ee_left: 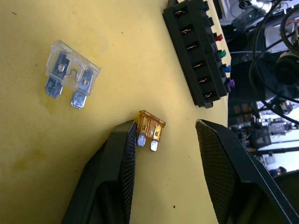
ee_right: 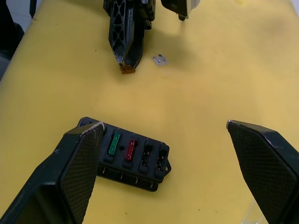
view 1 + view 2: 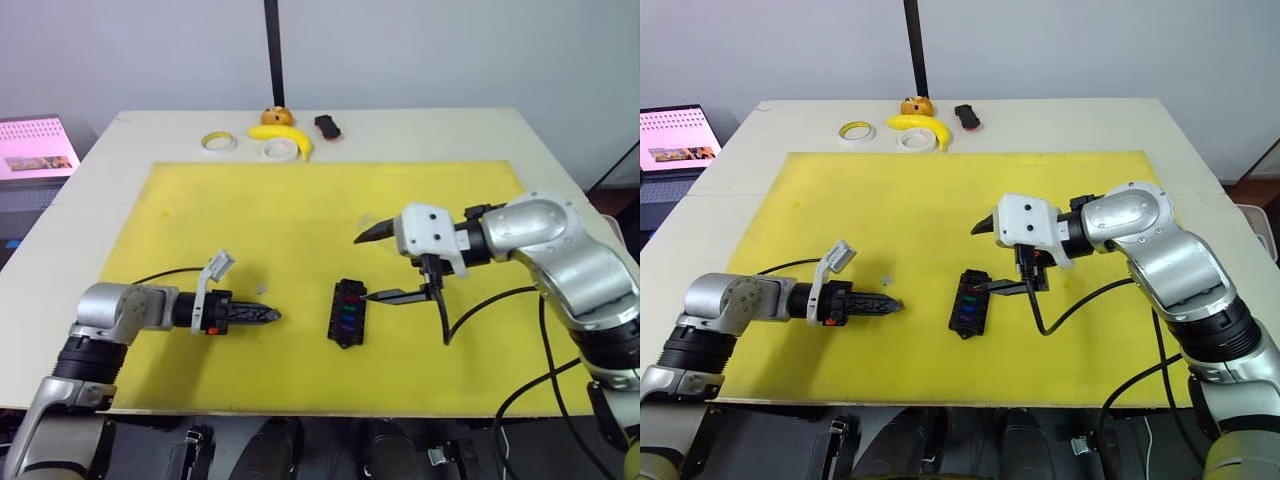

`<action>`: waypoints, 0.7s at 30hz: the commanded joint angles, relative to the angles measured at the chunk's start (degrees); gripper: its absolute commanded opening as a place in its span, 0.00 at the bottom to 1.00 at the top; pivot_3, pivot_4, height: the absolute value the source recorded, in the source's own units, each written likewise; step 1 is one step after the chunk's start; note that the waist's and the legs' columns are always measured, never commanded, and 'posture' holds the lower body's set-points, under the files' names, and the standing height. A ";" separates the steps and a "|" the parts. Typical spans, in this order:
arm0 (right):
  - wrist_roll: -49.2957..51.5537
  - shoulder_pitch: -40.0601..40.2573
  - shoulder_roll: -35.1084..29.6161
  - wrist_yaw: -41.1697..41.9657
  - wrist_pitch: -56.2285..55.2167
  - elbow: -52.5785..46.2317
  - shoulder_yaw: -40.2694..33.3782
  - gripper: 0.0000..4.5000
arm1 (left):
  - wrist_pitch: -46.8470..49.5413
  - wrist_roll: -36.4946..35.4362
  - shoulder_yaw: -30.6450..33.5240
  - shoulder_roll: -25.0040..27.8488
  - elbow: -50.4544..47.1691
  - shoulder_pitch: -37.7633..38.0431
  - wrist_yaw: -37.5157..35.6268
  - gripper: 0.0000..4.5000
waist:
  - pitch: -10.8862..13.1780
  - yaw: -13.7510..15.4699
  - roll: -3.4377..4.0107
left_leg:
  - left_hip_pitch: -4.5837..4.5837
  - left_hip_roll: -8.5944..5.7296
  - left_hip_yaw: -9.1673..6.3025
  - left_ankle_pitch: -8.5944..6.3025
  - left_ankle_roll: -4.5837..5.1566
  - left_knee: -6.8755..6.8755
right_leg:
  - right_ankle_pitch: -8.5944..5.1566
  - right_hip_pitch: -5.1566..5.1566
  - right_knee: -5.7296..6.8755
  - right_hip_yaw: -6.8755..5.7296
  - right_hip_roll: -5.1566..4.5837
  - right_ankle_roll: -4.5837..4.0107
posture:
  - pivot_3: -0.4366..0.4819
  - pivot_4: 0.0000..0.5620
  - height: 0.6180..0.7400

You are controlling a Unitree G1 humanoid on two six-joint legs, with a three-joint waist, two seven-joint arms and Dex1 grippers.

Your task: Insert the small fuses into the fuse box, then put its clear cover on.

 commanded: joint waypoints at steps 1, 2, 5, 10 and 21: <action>-0.43 -0.46 0.44 -0.29 -1.11 -1.09 -0.28 1.00 | 0.08 0.26 -1.07 0.41 -0.67 1.11 0.09 0.47 | 0.00 -0.23 0.00 | 0.00 0.00 0.00 0.00 0.00 0.00 | 0.00 0.00 0.00 0.00 0.00 0.00 | 0.48 0.27 1.00; -0.45 -0.49 0.50 -0.30 -1.13 -1.04 -0.23 1.00 | -0.06 0.30 -1.04 0.53 -0.66 1.21 0.04 0.47 | 0.00 -0.39 0.00 | 0.00 0.00 0.00 0.00 0.00 0.00 | 0.00 0.00 0.00 0.00 0.00 0.00 | 0.48 0.27 1.00; -0.53 -0.54 0.59 -0.29 -1.21 -0.96 -0.09 1.00 | 0.03 0.04 -0.68 0.80 -0.77 1.42 -0.01 0.17 | 0.00 -0.97 0.00 | 0.00 0.00 -0.01 0.00 0.00 0.00 | 0.00 0.01 0.00 0.00 -0.01 0.01 | 0.48 0.27 1.00; -0.62 -0.57 0.68 -0.16 -1.29 -0.90 -0.01 1.00 | -0.09 -0.13 -0.11 1.26 -1.02 1.95 -0.02 0.00 | 0.00 -1.11 0.00 | 0.00 0.03 -0.01 0.02 -0.03 -0.01 | 0.01 -0.03 0.04 0.00 0.01 0.02 | 0.48 0.27 1.00; -0.76 -0.37 0.96 -0.15 -1.11 -1.01 0.46 1.00 | -0.46 -1.02 1.68 1.68 -3.94 4.03 0.27 0.00 | 0.00 -1.37 0.00 | 0.00 0.04 -0.01 0.02 -0.04 -0.03 | 0.01 -0.06 0.04 0.02 0.01 0.02 | 0.48 0.27 1.00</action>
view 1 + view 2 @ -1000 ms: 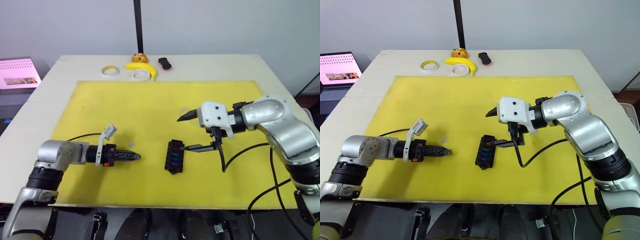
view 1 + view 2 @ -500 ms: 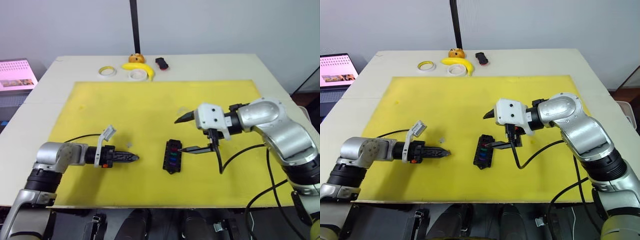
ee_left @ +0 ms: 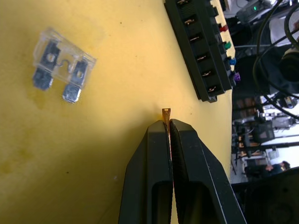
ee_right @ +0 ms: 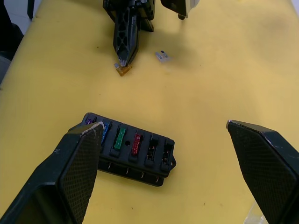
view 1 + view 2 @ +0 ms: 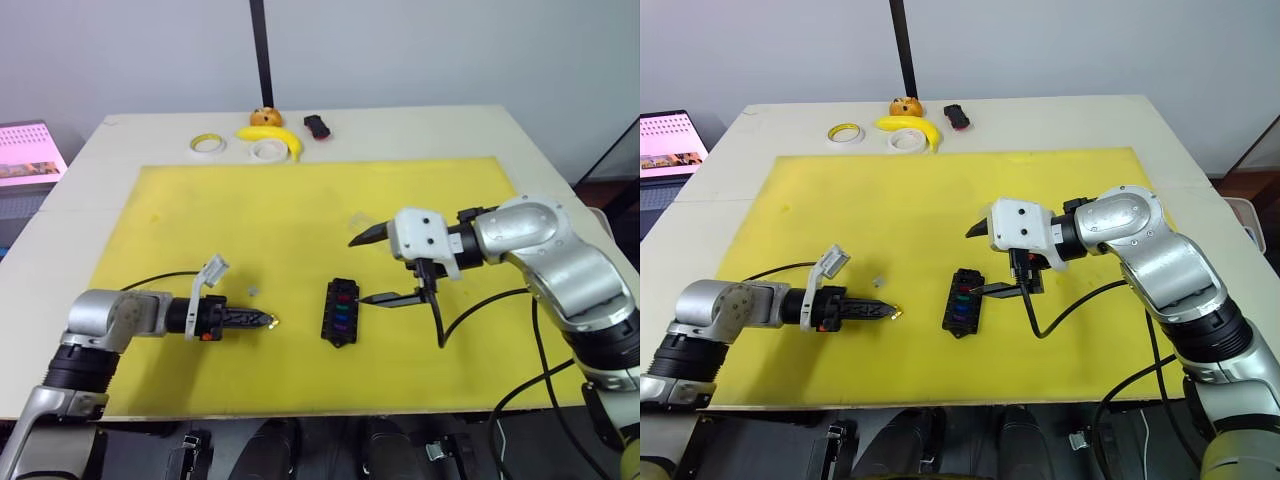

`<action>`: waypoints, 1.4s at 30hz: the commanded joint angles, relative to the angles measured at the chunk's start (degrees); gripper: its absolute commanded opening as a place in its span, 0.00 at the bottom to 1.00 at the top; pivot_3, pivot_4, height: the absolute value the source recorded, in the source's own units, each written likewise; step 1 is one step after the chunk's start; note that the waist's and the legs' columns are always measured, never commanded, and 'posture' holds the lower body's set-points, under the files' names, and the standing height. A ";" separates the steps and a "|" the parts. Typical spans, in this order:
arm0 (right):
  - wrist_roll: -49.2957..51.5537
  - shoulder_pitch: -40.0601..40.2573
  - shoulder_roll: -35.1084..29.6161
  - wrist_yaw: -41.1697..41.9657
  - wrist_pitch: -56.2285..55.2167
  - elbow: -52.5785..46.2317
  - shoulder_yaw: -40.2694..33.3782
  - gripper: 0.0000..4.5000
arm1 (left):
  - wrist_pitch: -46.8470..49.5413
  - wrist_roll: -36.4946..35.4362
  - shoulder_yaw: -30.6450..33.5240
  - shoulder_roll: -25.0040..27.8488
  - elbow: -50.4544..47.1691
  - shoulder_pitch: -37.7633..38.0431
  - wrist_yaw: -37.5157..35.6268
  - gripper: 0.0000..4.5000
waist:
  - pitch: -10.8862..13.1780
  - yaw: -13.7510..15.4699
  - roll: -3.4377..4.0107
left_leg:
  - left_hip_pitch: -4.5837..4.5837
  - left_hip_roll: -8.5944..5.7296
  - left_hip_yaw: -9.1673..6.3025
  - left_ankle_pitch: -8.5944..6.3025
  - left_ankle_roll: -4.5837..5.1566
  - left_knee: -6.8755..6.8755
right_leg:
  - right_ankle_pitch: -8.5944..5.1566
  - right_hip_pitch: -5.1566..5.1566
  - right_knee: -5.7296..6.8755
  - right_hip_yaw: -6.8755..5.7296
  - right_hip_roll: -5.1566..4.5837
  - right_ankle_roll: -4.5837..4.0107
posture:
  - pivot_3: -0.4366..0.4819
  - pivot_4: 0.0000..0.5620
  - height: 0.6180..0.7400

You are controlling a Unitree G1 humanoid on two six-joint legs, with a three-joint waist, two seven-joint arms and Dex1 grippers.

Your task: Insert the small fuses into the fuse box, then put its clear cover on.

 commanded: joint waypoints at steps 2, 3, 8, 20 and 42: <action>-0.17 -0.42 0.20 -0.11 -0.36 -1.06 -0.36 1.00 | -0.42 -0.31 0.21 0.35 -1.35 1.21 0.62 0.00 | 0.00 0.00 0.00 | 0.00 0.00 0.00 0.00 0.00 -0.01 | 0.00 0.00 0.00 0.00 0.00 0.00 | 0.48 0.27 1.00; -0.17 -0.48 0.27 -0.15 -0.32 -1.06 -0.31 1.00 | -0.68 -0.16 0.09 0.34 -1.36 1.32 0.70 0.00 | 0.00 0.00 0.00 | 0.00 0.00 0.00 0.00 0.00 -0.01 | 0.00 0.00 0.00 0.00 0.00 0.00 | 0.48 0.27 1.00; -0.32 -0.48 0.45 -0.30 -0.30 -1.10 -0.14 1.00 | -1.63 0.38 -0.35 0.78 -1.66 1.62 0.81 0.00 | 0.00 -0.01 0.00 | 0.00 0.00 0.00 0.00 -0.01 -0.01 | 0.00 0.00 0.00 0.00 0.00 0.00 | 0.48 0.27 1.00; 8.39 -0.38 2.75 -3.19 15.04 -3.25 -2.22 1.00 | -7.07 -8.52 12.37 -0.51 -15.69 2.79 2.08 0.00 | 0.03 0.00 -0.03 | -0.08 0.04 -0.02 0.00 -0.02 -0.01 | 0.00 -0.09 0.00 0.02 -0.01 -0.01 | 0.48 0.27 1.00; 25.60 -11.74 11.34 -11.88 36.04 0.30 -6.22 0.61 | -11.82 -15.71 12.92 -2.44 -27.39 -3.30 11.27 0.00 | 0.04 -0.07 -0.04 | -0.10 0.02 0.01 0.00 -0.03 -0.01 | 0.01 -0.11 -0.01 0.01 0.04 -0.01 | 0.48 0.27 1.00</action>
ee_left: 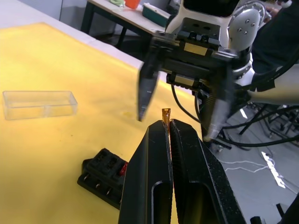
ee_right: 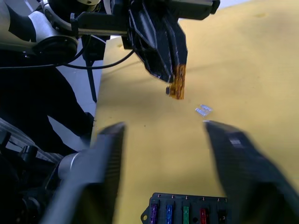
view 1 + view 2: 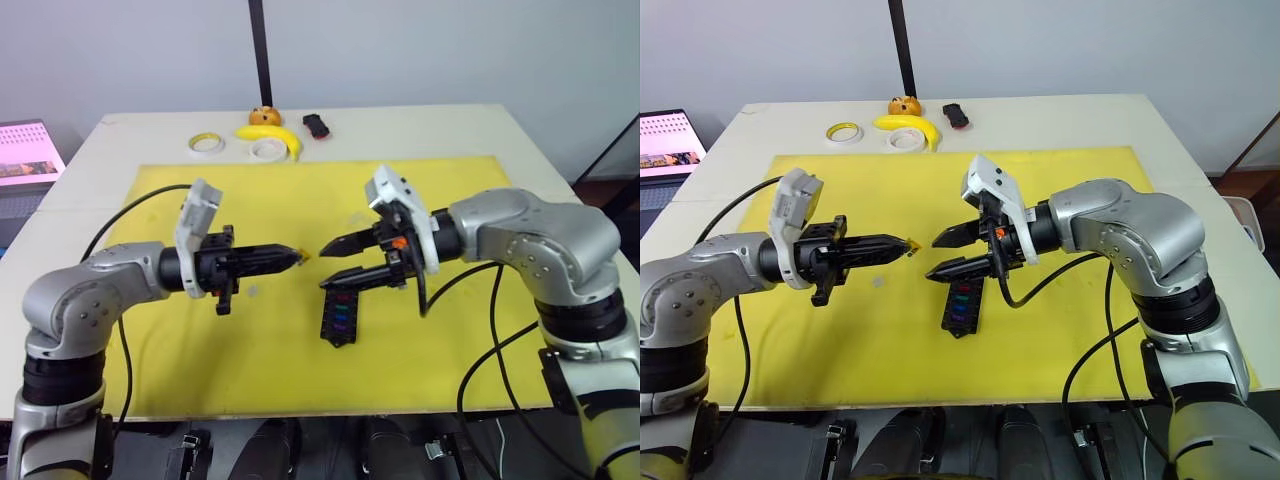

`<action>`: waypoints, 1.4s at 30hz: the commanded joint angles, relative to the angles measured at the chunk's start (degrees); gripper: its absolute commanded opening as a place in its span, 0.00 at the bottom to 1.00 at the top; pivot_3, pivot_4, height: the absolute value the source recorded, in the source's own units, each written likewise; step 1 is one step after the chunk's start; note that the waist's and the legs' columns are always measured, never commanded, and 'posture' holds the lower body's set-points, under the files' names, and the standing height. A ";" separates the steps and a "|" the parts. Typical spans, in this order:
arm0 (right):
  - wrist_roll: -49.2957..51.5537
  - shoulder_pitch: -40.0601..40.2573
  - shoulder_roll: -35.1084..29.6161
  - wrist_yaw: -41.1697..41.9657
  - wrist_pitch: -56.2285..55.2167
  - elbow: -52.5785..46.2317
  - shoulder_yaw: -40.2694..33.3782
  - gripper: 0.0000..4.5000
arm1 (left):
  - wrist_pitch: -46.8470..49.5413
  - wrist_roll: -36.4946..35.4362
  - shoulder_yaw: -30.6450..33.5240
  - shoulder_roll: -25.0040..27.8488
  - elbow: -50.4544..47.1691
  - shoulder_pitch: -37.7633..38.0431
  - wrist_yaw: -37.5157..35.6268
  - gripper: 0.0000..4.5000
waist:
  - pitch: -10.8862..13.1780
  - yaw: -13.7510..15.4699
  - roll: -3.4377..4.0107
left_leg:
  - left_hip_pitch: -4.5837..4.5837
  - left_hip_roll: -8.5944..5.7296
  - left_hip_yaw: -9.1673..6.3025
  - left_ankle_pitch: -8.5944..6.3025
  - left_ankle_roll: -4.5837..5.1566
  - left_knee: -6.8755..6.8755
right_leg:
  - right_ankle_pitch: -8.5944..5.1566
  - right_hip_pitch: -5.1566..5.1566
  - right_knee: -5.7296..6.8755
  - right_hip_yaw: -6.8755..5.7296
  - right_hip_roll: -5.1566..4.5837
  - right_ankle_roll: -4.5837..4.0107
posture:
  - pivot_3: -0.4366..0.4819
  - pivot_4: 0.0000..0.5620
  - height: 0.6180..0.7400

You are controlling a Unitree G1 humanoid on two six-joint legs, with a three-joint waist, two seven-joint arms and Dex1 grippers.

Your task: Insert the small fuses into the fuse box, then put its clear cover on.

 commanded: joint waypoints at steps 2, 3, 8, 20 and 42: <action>0.77 -1.96 0.67 -1.11 -0.55 -0.18 -0.72 0.61 | -2.09 -0.33 -0.24 0.68 -0.86 -0.53 -0.10 0.00 | 0.00 -0.01 0.00 | 0.00 0.00 0.00 0.00 0.00 0.00 | 0.00 -0.01 0.01 0.00 0.00 0.00 | 0.48 0.27 1.00; 0.70 -1.94 0.86 -1.39 -0.68 -0.20 -0.55 0.61 | -2.32 -0.17 -0.60 0.67 -0.94 -0.40 -0.08 0.00 | 0.00 0.00 0.00 | 0.00 0.00 0.00 0.00 0.00 0.00 | 0.00 -0.01 0.00 0.00 0.00 0.00 | 0.48 0.27 1.00; 1.04 -2.12 1.01 -1.84 -0.88 -0.16 -0.41 0.61 | -2.99 0.09 -1.41 0.82 -0.85 -0.39 0.20 0.00 | 0.00 0.02 0.00 | 0.00 0.00 0.00 0.00 0.00 0.00 | 0.00 0.00 0.00 0.00 0.00 0.00 | 0.48 0.27 1.00; 0.82 -2.31 0.80 -1.47 -1.90 -0.29 0.93 0.49 | -4.48 0.34 -1.89 1.04 -0.81 0.08 0.94 0.00 | 0.00 -0.02 0.00 | 0.00 0.00 0.00 0.00 0.00 -0.01 | 0.00 -0.01 0.00 0.00 0.01 0.00 | 0.48 0.27 1.00; 0.00 -2.19 -1.14 0.19 -3.86 -1.57 2.30 0.01 | -7.68 2.44 -4.43 2.49 -1.31 1.64 0.61 0.00 | 0.01 0.04 0.00 | -0.01 0.00 0.00 0.00 0.00 -0.02 | 0.00 -0.02 -0.02 0.00 0.01 0.00 | 0.48 0.27 1.00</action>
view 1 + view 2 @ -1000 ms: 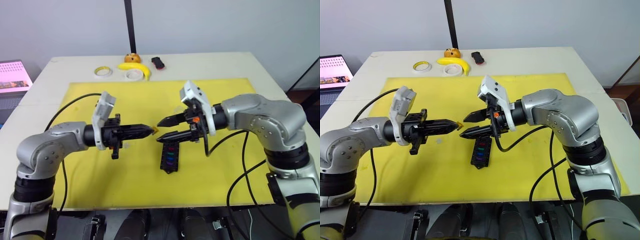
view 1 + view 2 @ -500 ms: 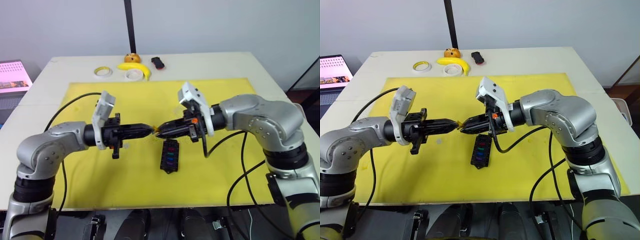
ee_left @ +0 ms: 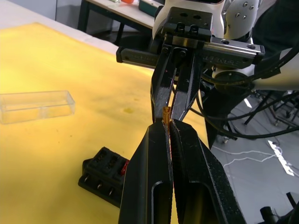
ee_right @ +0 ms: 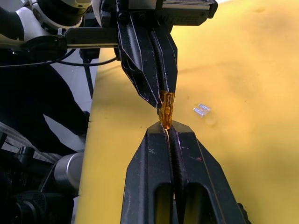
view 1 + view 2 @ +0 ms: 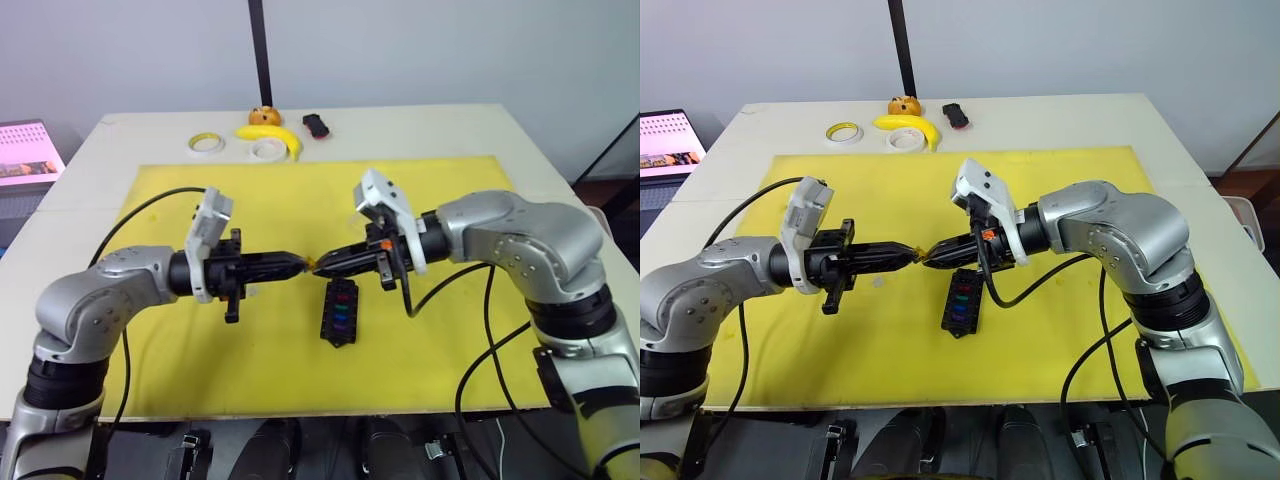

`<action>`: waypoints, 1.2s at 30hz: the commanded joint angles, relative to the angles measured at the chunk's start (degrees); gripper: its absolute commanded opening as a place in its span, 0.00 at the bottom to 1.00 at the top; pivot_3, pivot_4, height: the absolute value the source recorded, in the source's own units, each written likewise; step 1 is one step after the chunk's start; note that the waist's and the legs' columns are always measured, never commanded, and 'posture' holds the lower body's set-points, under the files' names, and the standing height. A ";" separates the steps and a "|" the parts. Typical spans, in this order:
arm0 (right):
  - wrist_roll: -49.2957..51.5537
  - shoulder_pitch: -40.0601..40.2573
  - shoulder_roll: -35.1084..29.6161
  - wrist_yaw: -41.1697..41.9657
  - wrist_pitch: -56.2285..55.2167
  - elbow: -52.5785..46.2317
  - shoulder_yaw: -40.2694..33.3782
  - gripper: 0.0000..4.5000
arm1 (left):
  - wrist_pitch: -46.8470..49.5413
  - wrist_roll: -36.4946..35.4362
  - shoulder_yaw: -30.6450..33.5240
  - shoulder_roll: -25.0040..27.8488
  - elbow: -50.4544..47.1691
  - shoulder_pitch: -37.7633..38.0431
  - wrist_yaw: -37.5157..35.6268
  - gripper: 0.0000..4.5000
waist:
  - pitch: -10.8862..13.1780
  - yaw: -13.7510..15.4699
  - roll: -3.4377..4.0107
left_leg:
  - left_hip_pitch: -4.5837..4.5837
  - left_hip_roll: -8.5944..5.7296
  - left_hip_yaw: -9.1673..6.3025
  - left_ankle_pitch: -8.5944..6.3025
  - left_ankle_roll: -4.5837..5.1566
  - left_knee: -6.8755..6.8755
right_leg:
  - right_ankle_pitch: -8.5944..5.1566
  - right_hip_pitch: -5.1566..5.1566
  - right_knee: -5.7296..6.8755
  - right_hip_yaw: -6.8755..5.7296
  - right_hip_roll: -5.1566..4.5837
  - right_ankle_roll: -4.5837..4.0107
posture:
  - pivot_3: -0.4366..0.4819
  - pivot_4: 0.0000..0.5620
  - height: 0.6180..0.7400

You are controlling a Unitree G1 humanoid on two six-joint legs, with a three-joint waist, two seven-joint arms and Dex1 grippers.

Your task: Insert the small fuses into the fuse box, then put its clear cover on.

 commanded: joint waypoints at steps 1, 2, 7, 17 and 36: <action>0.23 -1.34 -1.25 1.77 -2.32 -2.74 -0.80 0.01 | -0.56 0.62 -0.06 0.69 -0.66 -0.07 0.43 0.00 | 0.00 0.03 0.00 | 0.00 0.00 0.00 0.00 0.00 0.00 | 0.00 0.00 0.00 0.00 0.00 0.00 | 0.48 0.27 1.00; 0.17 -1.26 -1.48 1.87 -2.40 -2.83 -0.63 0.01 | -0.59 0.58 -0.07 0.70 -0.65 -0.08 0.46 0.00 | 0.00 0.02 0.00 | 0.00 0.00 0.00 0.00 0.00 0.00 | 0.00 0.00 0.00 0.00 0.00 0.00 | 0.48 0.27 1.00; 0.25 -1.37 -1.81 1.82 -2.02 -2.40 -0.37 0.31 | -0.72 0.58 -0.08 0.68 -0.63 -0.11 0.52 0.00 | 0.00 -0.02 0.00 | -0.01 0.00 0.00 0.00 0.00 -0.01 | 0.00 -0.01 0.00 0.00 0.01 0.00 | 0.48 0.27 1.00; 1.53 -2.75 -0.69 1.17 0.30 -0.79 -0.91 0.41 | -0.89 1.01 -0.15 0.36 -0.65 -0.17 0.56 0.00 | 0.01 0.02 0.00 | -0.01 0.00 0.00 0.00 0.00 -0.01 | 0.00 -0.01 -0.01 0.00 0.00 0.00 | 0.48 0.27 1.00; 0.41 -3.51 0.87 0.37 0.39 0.51 0.55 0.41 | -1.16 1.21 -0.51 0.17 -1.00 -0.09 0.66 0.00 | 0.01 0.00 0.00 | -0.02 0.00 0.00 0.00 0.00 -0.02 | 0.00 -0.02 -0.01 0.00 0.00 0.00 | 0.48 0.27 1.00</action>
